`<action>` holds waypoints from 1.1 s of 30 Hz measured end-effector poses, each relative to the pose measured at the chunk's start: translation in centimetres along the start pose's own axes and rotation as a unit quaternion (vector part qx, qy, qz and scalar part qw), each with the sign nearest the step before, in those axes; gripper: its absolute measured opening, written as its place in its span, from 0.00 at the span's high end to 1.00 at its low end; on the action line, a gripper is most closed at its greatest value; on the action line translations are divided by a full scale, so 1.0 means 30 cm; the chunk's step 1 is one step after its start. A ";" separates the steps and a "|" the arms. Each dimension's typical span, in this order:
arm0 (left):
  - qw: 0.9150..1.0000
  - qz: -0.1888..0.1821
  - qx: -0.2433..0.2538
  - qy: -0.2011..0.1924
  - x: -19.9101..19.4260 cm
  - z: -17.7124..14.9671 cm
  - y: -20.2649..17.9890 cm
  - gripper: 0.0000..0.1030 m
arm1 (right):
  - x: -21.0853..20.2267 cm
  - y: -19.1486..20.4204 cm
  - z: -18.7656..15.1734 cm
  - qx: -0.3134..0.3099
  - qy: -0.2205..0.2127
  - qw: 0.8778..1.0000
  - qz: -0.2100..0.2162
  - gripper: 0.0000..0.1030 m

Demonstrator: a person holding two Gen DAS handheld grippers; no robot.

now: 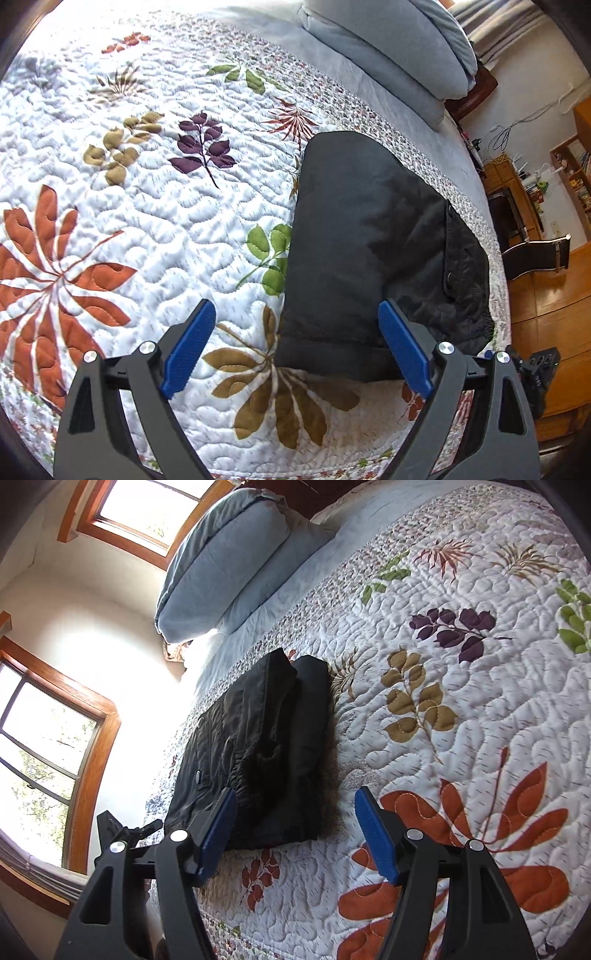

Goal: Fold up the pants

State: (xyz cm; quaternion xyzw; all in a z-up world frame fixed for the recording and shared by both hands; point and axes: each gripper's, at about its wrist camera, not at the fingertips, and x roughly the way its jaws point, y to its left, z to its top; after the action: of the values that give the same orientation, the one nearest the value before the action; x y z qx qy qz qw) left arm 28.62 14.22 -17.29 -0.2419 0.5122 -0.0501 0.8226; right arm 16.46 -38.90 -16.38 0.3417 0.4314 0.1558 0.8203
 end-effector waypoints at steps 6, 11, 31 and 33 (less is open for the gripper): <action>0.998 0.041 0.042 -0.023 -0.064 -0.056 -0.047 0.10 | -0.046 0.076 -0.065 -0.033 -0.011 0.999 -0.033 0.32; 0.995 0.068 0.062 -0.027 -0.089 -0.103 -0.087 0.10 | -0.045 0.133 -0.108 -0.047 -0.021 0.997 -0.055 0.23; 0.956 0.179 0.220 -0.071 -0.250 -0.379 -0.375 0.03 | 0.016 0.449 -0.377 -0.123 0.006 0.967 -0.221 0.04; 0.959 0.166 0.217 -0.072 -0.279 -0.394 -0.390 0.03 | 0.008 0.487 -0.394 -0.128 0.000 0.966 -0.224 0.04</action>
State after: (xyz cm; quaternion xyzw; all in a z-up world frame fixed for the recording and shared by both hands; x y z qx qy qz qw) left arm 16.38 2.61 -9.42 0.0282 0.4611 -0.0051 0.8869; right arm 7.54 -23.26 -11.03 0.1287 0.4738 0.0224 0.8709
